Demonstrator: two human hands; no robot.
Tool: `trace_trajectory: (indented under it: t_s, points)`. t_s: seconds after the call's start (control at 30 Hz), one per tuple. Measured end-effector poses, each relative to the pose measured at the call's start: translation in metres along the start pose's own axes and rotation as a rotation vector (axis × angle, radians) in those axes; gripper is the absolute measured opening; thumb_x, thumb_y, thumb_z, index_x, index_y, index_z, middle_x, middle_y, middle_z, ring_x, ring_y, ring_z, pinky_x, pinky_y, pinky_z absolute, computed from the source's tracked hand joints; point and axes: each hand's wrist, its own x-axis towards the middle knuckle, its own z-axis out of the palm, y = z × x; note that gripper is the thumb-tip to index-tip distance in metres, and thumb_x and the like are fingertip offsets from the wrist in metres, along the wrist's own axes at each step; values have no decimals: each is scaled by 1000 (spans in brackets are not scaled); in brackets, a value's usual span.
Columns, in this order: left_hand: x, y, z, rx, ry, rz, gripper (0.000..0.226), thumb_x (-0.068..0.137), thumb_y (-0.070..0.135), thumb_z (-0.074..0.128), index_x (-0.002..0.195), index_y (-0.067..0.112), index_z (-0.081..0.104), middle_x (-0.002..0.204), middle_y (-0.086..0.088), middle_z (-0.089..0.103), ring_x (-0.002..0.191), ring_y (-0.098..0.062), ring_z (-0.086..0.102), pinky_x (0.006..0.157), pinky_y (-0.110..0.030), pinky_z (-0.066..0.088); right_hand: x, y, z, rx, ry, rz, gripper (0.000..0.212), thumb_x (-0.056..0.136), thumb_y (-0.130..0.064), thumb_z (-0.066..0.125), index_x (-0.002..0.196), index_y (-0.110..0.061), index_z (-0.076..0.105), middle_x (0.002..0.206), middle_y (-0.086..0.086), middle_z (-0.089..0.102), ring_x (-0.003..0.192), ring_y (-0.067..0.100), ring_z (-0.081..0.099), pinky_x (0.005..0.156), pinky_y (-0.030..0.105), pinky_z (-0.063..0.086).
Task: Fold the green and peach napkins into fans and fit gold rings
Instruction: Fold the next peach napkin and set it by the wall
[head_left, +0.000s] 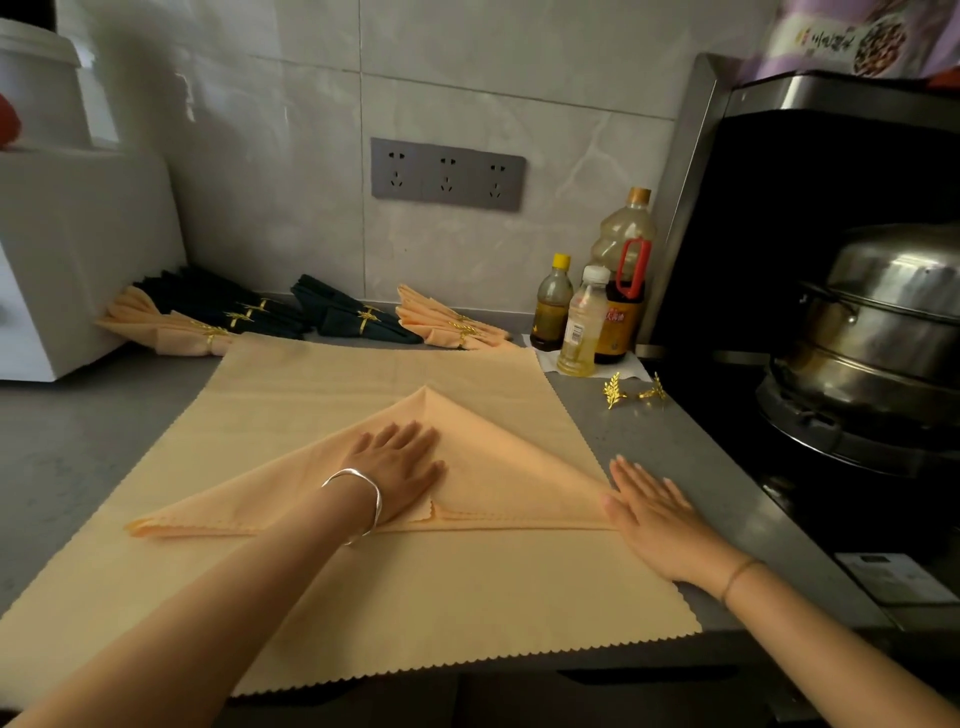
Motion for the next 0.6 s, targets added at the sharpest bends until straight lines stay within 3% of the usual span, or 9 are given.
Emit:
trace_trajectory:
  t_s: [0.17, 0.3, 0.4, 0.6]
  points:
    - [-36, 9, 1, -71, 14, 96, 55, 99, 51, 11, 151, 35, 8, 159, 9, 4, 147, -13, 3, 119, -32, 6, -16, -30, -13, 161, 0, -274, 51, 101, -44, 19, 148, -34, 4, 147, -28, -4, 133, -11, -8, 110, 14, -6]
    - [-78, 7, 0, -88, -36, 237, 96, 64, 82, -20, 148, 43, 2, 157, 17, 1, 146, -8, -1, 116, -27, -1, -22, -49, -13, 99, -61, -429, 59, 93, -58, 21, 148, -36, 12, 146, -30, 3, 136, -12, -1, 111, 14, -3]
    - [-97, 4, -6, -98, -79, 292, 115, 47, 88, -28, 148, 42, 3, 155, 22, 1, 144, -1, -2, 114, -21, -4, -21, -54, -15, 5, -26, -455, 68, 88, -66, 21, 148, -36, 15, 152, -25, 8, 137, -9, 4, 111, 14, 0]
    - [-102, 2, -2, -19, -32, 356, 104, 62, 81, -20, 151, 35, 7, 157, 18, 4, 145, -2, -2, 112, -18, -6, -16, -56, -22, 0, 25, -454, 47, 99, -35, 35, 145, -39, 28, 150, -26, 20, 136, -6, 17, 106, 10, 6]
